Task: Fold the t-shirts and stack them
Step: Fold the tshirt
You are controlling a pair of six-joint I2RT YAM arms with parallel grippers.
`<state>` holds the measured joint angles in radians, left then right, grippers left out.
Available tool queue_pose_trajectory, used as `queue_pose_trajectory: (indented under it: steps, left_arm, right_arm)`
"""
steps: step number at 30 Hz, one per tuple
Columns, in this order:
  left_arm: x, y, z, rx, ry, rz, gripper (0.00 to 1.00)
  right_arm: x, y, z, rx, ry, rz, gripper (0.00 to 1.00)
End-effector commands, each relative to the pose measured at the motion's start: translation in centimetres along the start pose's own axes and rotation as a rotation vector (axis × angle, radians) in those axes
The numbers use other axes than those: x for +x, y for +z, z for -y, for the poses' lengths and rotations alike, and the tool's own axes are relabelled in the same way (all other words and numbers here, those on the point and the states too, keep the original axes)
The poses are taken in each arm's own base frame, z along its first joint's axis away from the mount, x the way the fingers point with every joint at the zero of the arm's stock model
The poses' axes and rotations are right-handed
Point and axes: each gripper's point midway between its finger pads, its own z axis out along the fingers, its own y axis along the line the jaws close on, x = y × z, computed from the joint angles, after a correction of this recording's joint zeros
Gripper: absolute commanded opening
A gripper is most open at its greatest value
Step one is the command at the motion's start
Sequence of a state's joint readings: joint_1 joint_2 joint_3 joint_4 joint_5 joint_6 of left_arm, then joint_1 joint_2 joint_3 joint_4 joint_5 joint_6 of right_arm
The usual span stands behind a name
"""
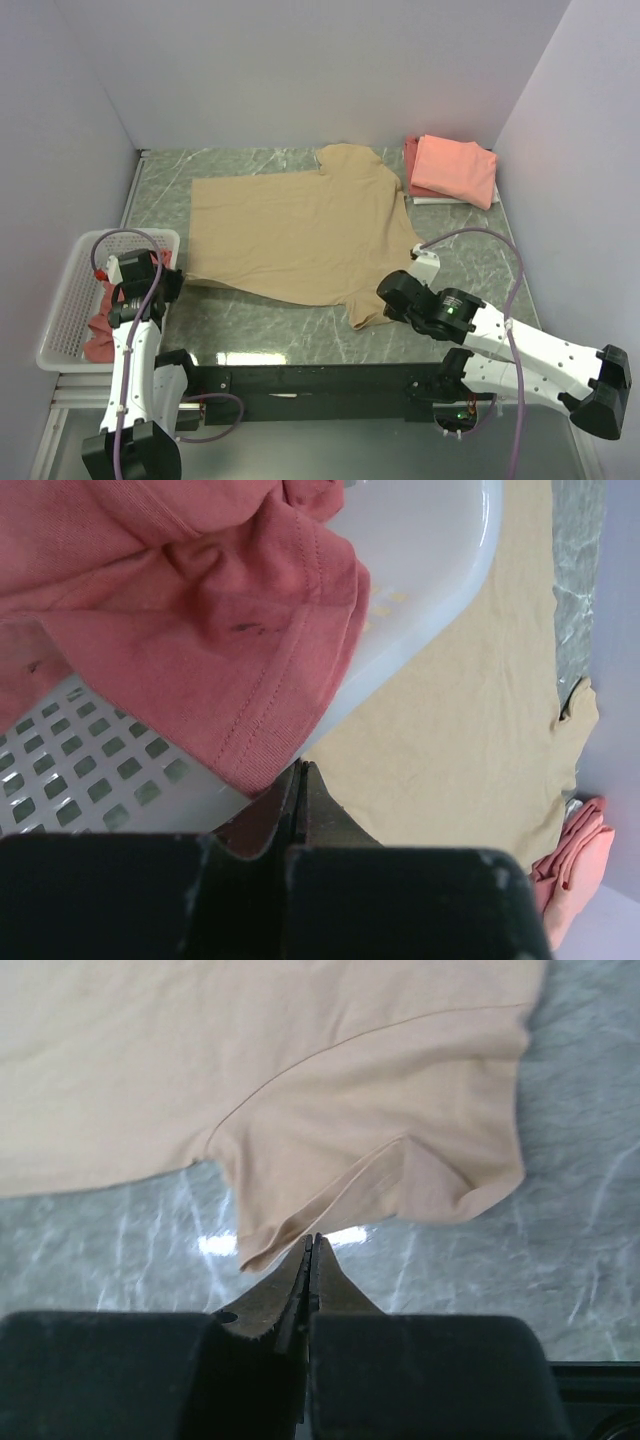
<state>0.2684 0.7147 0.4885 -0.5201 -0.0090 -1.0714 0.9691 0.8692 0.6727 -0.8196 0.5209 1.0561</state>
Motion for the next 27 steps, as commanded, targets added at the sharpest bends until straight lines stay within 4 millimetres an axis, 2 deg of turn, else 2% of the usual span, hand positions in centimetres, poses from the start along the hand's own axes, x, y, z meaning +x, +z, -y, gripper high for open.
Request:
queue_pose_trajectory:
  steps: [1, 3, 5, 6, 7, 10, 11, 12, 16, 20, 23, 27]
  left_arm:
    - [-2.1, -0.1, -1.8, -0.104, -0.019, 0.110, 0.01]
    - [-2.1, -0.1, -1.7, -0.107, -0.016, 0.108, 0.01]
    - [-2.0, -0.1, -1.6, -0.103, -0.013, 0.104, 0.01]
    - [-2.0, -0.1, -1.5, -0.099, -0.011, 0.100, 0.01]
    - [-1.9, 0.0, -1.6, -0.098, -0.011, 0.098, 0.01]
    - [-1.7, 0.1, -1.4, -0.086, -0.006, 0.090, 0.01]
    - [-1.7, 0.1, -1.5, -0.088, -0.003, 0.087, 0.01]
    - [-1.6, 0.2, -1.5, -0.087, -0.002, 0.082, 0.01]
    - [-1.7, 0.1, -1.2, -0.086, 0.010, 0.078, 0.01]
    - [-1.5, 0.2, -1.1, -0.077, 0.015, 0.071, 0.01]
    - [-1.5, 0.3, -1.1, -0.073, 0.015, 0.071, 0.01]
    - [-1.4, 0.3, -1.2, -0.075, 0.014, 0.066, 0.01]
  right_arm:
    - [-0.7, -1.7, -2.7, -0.099, 0.014, -0.001, 0.00]
    - [-0.9, -1.6, -1.4, -0.027, 0.025, 0.014, 0.00]
    - [-1.1, -1.1, -0.3, 0.014, 0.045, 0.043, 0.16]
    - [-0.5, -0.5, 0.6, 0.024, 0.051, 0.038, 0.21]
    - [-0.7, 0.1, 0.7, 0.019, 0.100, 0.030, 0.28]
    - [-0.5, 1.6, 2.1, 0.032, 0.125, 0.028, 0.36]
    - [-0.9, 2.2, 2.3, 0.030, 0.133, 0.023, 0.36]
    - [-0.5, 2.9, 2.8, 0.055, 0.114, 0.007, 0.36]
    - [-0.3, 4.2, 3.3, 0.121, 0.060, -0.012, 0.38]
    - [-0.7, 4.5, 3.2, 0.129, 0.047, -0.001, 0.41]
    - [-0.8, 4.4, 2.9, 0.119, 0.041, 0.002, 0.47]
    - [-0.3, 4.3, 2.7, 0.137, 0.010, -0.012, 0.50]
